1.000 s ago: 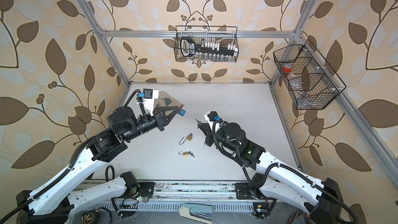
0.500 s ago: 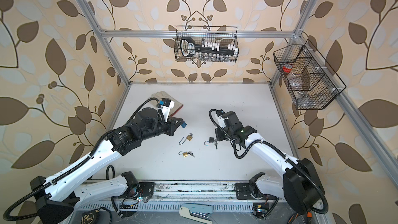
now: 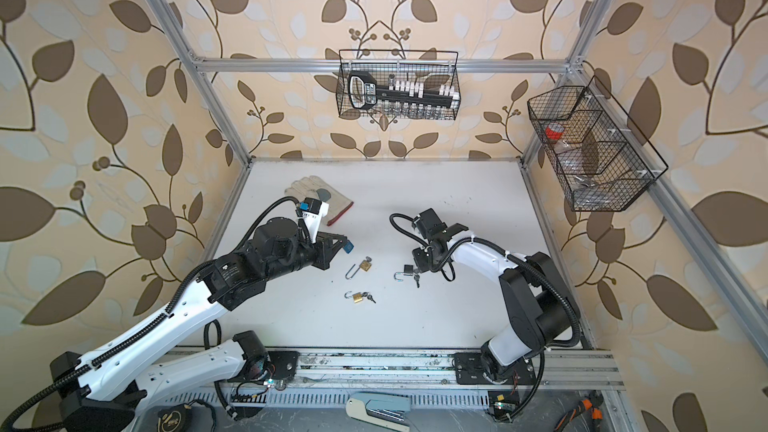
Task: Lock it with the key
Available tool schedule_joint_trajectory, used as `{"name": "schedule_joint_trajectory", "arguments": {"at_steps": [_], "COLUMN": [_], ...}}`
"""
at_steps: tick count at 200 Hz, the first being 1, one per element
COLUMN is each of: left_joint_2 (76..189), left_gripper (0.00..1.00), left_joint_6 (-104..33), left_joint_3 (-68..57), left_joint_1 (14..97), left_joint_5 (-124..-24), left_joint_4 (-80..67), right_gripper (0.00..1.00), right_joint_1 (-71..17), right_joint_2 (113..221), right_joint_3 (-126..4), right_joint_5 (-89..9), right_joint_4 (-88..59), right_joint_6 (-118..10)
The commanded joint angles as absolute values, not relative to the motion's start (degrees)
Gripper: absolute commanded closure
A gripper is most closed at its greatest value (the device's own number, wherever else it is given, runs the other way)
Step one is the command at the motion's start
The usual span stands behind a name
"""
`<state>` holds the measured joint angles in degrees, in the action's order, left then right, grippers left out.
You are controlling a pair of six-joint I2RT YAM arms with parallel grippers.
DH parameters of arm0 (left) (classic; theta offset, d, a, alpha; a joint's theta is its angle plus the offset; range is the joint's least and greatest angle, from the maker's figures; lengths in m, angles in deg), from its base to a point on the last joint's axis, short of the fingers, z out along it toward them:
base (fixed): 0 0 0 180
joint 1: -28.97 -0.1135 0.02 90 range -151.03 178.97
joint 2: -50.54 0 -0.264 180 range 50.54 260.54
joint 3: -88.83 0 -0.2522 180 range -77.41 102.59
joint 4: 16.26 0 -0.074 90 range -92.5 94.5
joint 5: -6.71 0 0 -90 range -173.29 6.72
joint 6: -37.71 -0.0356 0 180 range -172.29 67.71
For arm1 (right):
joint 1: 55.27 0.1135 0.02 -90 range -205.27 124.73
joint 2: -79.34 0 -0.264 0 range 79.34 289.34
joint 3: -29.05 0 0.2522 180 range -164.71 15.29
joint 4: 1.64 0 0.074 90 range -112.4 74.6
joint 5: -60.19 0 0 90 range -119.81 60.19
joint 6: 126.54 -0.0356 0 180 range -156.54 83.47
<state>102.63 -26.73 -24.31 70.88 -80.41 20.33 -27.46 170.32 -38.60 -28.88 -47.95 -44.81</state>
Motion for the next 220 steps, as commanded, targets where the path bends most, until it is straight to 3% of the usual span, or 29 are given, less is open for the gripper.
{"name": "schedule_joint_trajectory", "arguments": {"at_steps": [1, 46, 127, 175, 220], "left_joint_2": [101.0, 100.6, 99.8, 100.2, 101.2], "left_gripper": [1.00, 1.00, 1.00, 1.00, 1.00], "left_joint_6": [-26.0, -25.7, -25.8, -25.3, -24.1], "left_joint_3": [-24.5, -24.4, -24.1, -25.0, -26.1], "left_joint_1": [70.0, 69.8, 69.3, 69.3, 69.3], "left_joint_5": [-81.6, -81.2, -82.0, -81.0, -78.4], "left_joint_4": [19.6, 19.9, 20.9, 20.7, 18.4], "right_gripper": [1.00, 1.00, 1.00, 1.00, 1.00], "right_joint_1": [-27.5, -27.1, -17.3, -21.7, -23.8], "right_joint_2": [172.7, 176.5, 180.7, 173.0, 175.1], "right_joint_3": [-41.0, -42.8, -45.7, -43.8, -43.7], "right_joint_5": [-26.9, -27.3, -34.4, -32.4, -31.5], "right_joint_4": [-51.4, -51.8, -53.9, -53.5, -55.5], "right_joint_6": [-44.0, -41.0, -39.0, -41.2, -39.8]}}
